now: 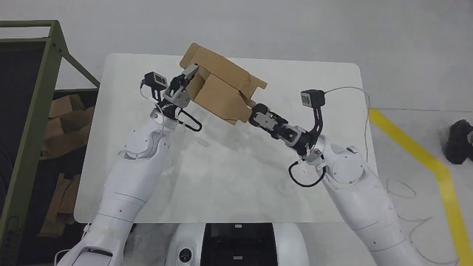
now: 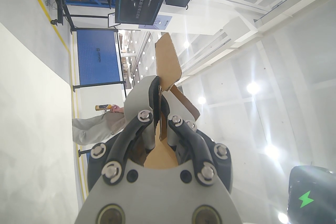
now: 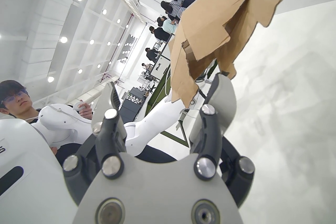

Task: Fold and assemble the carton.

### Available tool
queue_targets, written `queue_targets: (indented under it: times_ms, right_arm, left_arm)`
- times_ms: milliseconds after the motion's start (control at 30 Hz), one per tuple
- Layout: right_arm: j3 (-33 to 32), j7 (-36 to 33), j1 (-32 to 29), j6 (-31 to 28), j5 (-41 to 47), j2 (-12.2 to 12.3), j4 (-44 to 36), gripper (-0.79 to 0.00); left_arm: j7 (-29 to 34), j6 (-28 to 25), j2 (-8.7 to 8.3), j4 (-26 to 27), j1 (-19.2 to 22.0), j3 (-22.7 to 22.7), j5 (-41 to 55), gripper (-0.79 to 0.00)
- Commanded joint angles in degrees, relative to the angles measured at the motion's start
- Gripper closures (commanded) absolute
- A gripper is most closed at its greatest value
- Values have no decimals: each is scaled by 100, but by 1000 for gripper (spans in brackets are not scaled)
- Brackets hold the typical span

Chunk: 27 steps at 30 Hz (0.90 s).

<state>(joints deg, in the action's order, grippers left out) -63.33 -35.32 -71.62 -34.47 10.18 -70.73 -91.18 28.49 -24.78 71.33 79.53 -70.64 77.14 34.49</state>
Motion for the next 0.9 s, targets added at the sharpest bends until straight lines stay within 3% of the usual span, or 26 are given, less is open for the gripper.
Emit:
queue_targets:
  times_ms: [0, 167, 500, 867]
  right_arm:
    - [49, -13, 6, -14, 38, -8, -9, -514]
    - [135, -57, 59, -8, 71, -21, 26, -496]
    - [191, -78, 131, 98, 77, -31, 102, -326]
    - [242, -127, 212, 204, 101, -41, 181, -231]
  left_arm:
    - [12, 9, 5, -3, 7, -5, -11, 0]
    - [26, 6, 16, 4, 8, -2, -24, 0]
    - [49, 2, 36, 26, -11, 9, -32, 0]
    - [63, 12, 58, 25, -16, 20, -36, 0]
